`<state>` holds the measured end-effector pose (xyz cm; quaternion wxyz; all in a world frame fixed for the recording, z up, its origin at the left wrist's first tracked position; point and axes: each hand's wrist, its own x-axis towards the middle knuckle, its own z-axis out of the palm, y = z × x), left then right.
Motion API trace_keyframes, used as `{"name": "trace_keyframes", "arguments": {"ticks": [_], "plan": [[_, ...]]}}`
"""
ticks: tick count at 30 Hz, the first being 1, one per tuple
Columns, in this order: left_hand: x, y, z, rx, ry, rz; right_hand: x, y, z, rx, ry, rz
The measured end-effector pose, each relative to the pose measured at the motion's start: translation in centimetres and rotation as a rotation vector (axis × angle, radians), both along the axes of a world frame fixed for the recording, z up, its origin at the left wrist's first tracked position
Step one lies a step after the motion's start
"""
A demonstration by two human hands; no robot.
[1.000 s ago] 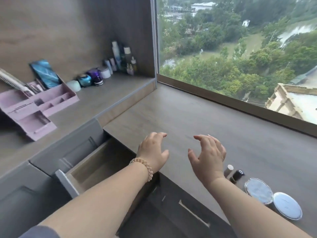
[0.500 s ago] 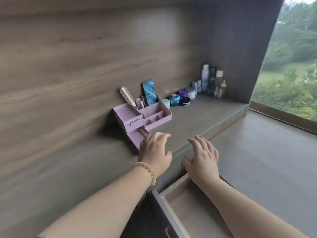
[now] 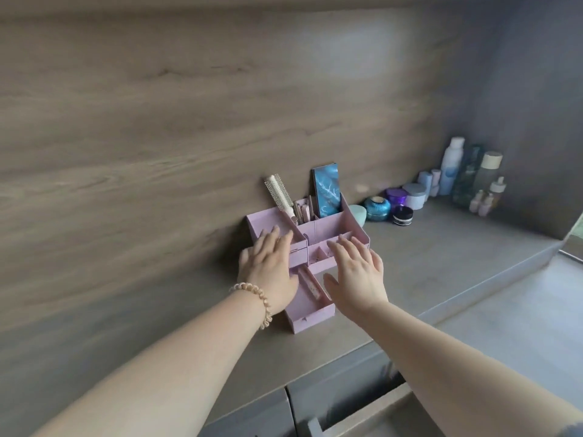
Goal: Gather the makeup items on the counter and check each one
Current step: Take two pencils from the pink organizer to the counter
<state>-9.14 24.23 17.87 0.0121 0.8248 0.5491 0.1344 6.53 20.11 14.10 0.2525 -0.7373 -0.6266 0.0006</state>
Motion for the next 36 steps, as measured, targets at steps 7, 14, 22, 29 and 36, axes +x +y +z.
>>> {"name": "trace_keyframes", "arguments": {"ticks": [7, 14, 22, 29, 36], "plan": [[3.6, 4.2, -0.6, 0.096, -0.001, 0.102, 3.3, 6.0, -1.7, 0.034, 0.204, -0.043], [5.1, 9.2, -3.1, 0.094, -0.053, 0.221, 5.5, 12.0, -2.6, 0.015, 0.242, 0.025], [5.6, 11.6, -5.2, 0.086, -0.052, 0.282, 3.8, 18.3, -2.4, 0.15, 0.212, 0.031], [5.8, 11.9, -5.4, 0.106, 0.004, 0.282, 1.5, 23.1, -2.6, 0.11, 0.183, -0.006], [5.8, 11.7, -5.3, 0.095, 0.027, 0.283, 1.7, 24.9, -2.6, 0.14, 0.228, 0.007]]}}
